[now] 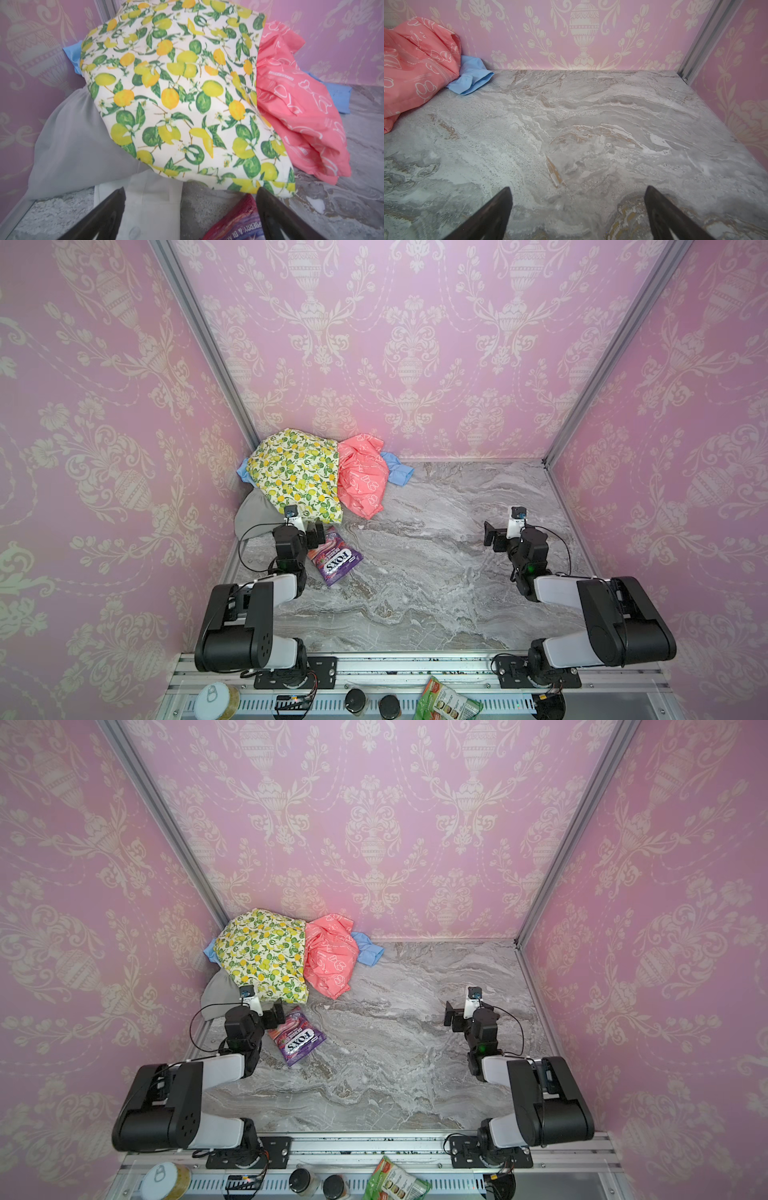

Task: Pick out a specific cloth from the pile
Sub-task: 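Reach the left gripper toward the grey sweatpants under the lemon-print cloth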

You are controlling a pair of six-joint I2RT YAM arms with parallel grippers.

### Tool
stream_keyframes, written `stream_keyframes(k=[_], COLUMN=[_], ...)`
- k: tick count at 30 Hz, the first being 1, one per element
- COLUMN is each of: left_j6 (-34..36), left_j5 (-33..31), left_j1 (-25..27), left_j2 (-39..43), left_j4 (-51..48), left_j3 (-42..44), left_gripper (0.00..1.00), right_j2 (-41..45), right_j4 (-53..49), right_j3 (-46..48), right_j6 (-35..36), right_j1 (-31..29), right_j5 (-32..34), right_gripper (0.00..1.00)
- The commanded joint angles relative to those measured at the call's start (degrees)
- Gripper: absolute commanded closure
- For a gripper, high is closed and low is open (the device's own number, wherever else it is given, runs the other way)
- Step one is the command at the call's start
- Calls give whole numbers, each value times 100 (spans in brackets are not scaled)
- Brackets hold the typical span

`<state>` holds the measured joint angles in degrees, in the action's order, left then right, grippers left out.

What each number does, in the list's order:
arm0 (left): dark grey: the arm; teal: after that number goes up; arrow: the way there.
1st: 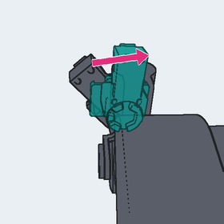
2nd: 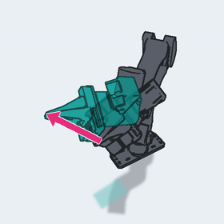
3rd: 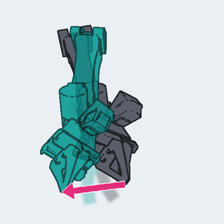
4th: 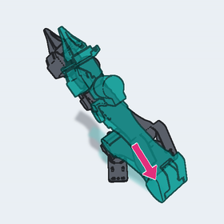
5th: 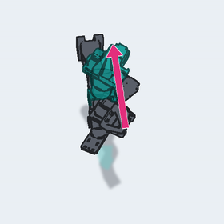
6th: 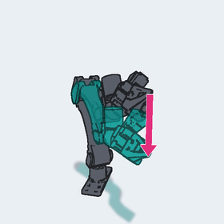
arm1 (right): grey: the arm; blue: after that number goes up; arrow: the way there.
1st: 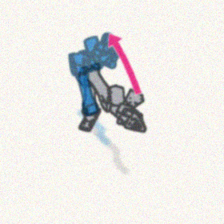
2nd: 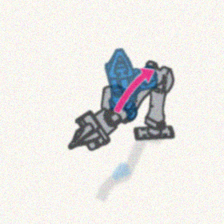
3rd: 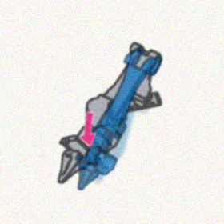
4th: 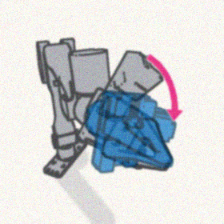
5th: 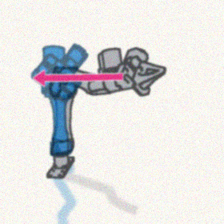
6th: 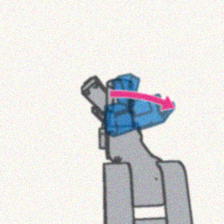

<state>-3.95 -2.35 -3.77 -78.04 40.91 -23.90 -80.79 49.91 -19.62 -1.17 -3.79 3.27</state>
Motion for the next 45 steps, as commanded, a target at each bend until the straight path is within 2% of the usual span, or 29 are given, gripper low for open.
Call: stream_keyframes(k=[1, 5, 9, 16, 21, 29, 33, 39, 45], left_j6=[-229, -283, -612, -1333, -2080, -3164, -3805, -4697, -4708], left_j5=[-304, -384, -743, -1018, -779, 322, 926, 1878, 2001], left_j1=[73, 88, 87, 8, -259, -1026, -1693, -2534, -2637], left_j2=[728, 1540, 1938, 1683, 1252, 620, 430, -259, -1126], left_j4=[-1510, -2544, -3615, -5264, -6043, -6365, -6077, -5197, -4641], left_j3=[-410, -821, -1420, -2479, -3044, -3173, -2883, -2690, -3005], left_gripper=[1, 1, 1, 2, 7, 12, 15, 23, 31], right_j2=[428, 889, 1313, 1429, 883, -603, -1189, -1403, -1354], right_j4=[-646, -1452, -1951, -2615, -2914, -3446, -3722, -3571, -3284], right_j3=[-106, -362, -638, -1392, -2128, -3648, -4270, -4312, -4015], right_j6=[258, 215, -163, -475, -861, -1391, -1459, -1565, -1430], right_j1=[-190, -329, -407, -952, -1410, -2016, -2300, -2499, -2555], right_j5=[328, 451, 174, -127, -311, -448, -442, -627, -882], right_gripper=[0, 0, 0, 1, 2, 7, 8, 8, 8])
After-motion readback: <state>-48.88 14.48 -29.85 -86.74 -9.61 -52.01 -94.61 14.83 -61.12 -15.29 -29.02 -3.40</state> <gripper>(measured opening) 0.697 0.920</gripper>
